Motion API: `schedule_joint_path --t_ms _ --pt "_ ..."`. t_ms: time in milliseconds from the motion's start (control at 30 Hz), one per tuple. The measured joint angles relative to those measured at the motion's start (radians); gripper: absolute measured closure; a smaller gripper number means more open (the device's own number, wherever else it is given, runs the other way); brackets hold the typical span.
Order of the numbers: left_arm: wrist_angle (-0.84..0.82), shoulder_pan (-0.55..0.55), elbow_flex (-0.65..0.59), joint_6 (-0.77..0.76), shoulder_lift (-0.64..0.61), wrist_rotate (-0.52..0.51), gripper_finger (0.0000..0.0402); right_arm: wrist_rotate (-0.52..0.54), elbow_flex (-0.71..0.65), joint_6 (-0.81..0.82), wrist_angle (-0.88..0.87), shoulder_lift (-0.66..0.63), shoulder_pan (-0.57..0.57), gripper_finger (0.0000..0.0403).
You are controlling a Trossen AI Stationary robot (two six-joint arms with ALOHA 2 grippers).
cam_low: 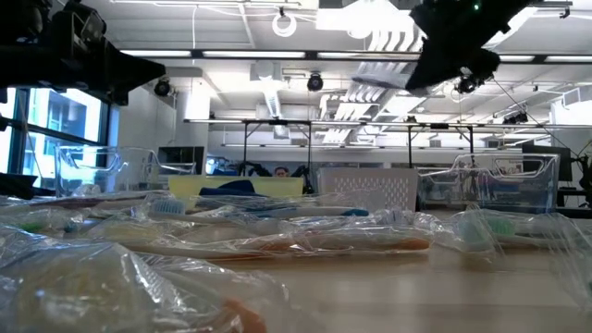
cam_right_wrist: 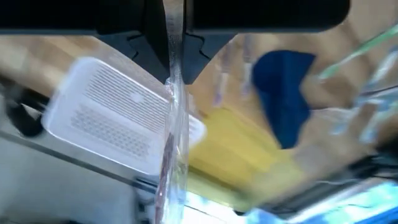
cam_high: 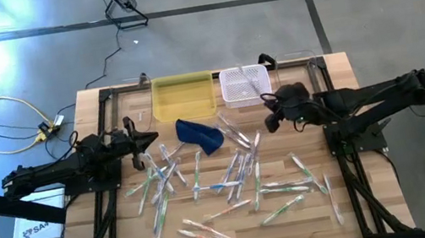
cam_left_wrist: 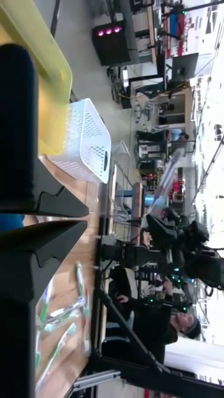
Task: Pick & Place Toothbrushes
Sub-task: Put the violet toothbrush into the right transparent bin
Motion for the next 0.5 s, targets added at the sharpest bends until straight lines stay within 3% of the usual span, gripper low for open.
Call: schedule_joint_path --t_ms 200,500 --pt "0.000 0.000 0.000 -0.031 0.000 0.000 0.0384 0.007 0.000 0.174 -0.180 0.000 -0.075 0.0393" --pt "-0.003 0.000 0.018 -0.049 0.000 0.000 0.0384 -0.096 0.000 0.214 -0.233 0.000 -0.258 0.0393"
